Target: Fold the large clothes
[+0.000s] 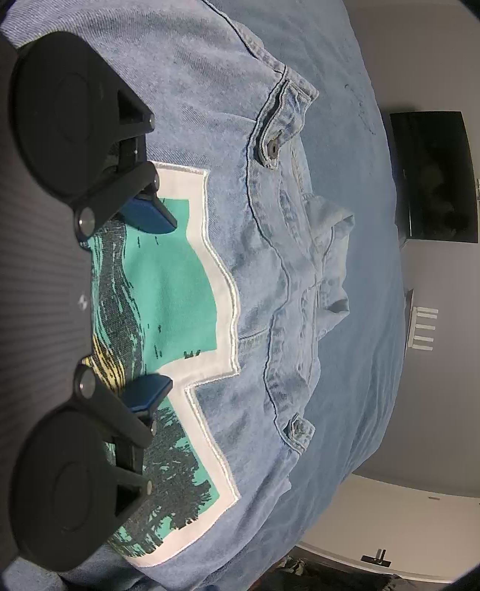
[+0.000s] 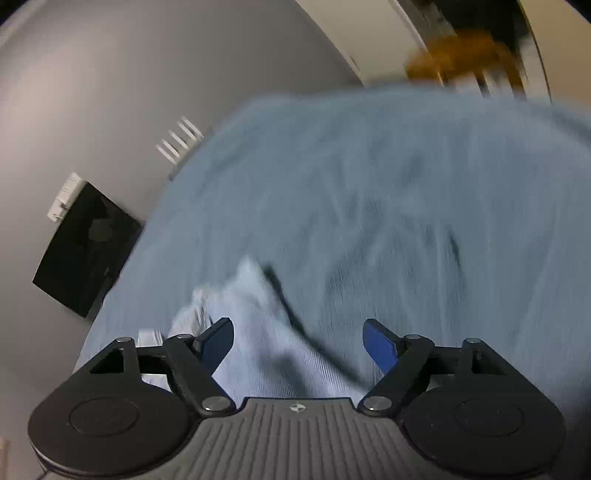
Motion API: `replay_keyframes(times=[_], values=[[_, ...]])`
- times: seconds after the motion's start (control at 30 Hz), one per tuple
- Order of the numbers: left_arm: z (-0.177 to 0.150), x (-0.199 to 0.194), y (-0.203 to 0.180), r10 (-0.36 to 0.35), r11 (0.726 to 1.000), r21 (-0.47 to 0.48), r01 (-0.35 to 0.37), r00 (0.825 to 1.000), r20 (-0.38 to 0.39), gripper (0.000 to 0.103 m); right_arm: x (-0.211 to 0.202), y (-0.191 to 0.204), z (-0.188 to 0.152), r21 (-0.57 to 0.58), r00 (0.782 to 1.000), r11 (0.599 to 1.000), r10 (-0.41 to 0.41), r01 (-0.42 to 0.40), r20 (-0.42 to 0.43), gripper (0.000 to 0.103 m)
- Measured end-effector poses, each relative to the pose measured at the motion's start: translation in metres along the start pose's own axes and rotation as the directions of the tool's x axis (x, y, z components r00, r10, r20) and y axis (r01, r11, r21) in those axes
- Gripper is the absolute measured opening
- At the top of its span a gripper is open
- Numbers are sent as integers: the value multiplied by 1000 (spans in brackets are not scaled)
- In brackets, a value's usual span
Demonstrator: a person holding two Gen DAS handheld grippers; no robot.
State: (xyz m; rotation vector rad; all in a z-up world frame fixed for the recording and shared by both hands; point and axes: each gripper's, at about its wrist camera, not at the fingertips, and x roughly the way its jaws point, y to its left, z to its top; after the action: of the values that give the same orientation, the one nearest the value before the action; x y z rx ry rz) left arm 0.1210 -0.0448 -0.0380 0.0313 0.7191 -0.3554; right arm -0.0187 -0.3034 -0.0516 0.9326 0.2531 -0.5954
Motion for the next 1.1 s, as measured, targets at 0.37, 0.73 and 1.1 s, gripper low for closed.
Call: replay_keyframes(times=[0.37,0.73,1.1], values=[[5,-3,13,-11,999,-46,12,1000,16,85,39,85,-63,-687,979,699,114,-200,-169,76],[13,0,67,174,975,-137,-177,984,-30,70,62,72,-74,-720,982,686,-43,-105,-184,72],[30,-7,66,201,973,-127,-192,978,59,84,53,87,-60,-682,972,695,126,-229,-198,69]])
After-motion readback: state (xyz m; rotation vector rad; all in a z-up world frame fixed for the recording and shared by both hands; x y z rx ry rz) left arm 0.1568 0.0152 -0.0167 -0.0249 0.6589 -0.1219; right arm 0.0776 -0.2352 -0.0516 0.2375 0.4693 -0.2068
